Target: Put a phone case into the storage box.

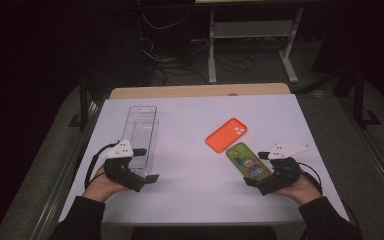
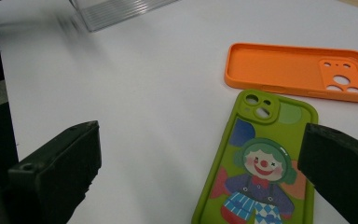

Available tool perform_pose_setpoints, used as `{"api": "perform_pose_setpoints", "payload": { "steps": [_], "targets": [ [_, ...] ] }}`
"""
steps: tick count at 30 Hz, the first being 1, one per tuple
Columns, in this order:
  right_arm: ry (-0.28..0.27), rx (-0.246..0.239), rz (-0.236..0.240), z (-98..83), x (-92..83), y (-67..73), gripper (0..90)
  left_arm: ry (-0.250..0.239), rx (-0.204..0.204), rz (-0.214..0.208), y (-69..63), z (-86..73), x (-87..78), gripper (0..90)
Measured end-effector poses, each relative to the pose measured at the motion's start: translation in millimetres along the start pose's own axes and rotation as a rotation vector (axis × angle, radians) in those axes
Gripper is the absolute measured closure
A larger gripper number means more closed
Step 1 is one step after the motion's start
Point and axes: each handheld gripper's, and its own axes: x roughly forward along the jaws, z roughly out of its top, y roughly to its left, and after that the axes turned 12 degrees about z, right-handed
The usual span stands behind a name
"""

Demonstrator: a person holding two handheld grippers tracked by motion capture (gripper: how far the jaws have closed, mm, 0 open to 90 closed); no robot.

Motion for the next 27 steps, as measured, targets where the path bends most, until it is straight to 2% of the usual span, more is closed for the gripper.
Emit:
{"api": "perform_pose_setpoints", "payload": {
  "steps": [6,11,12,27],
  "targets": [
    [0.001,-0.001,-0.001,1.6,0.7,0.2,0.0,0.005,0.012,0.001,-0.7,1.6,-0.1,0.0],
    [0.004,0.003,-0.021,4.9,0.3,0.6,0.0,0.001,0.008,0.001,-1.3,3.9,-0.6,0.0],
    [0.011,0.008,-0.023,5.7,0.2,0.5,0.0,-0.005,-0.003,-0.002,-1.4,3.9,0.1,0.0],
    [0.026,0.028,-0.073,19.1,1.6,-8.8,0.0,-0.005,0.006,0.001,-0.3,4.0,-0.1,0.0]
  ]
}}
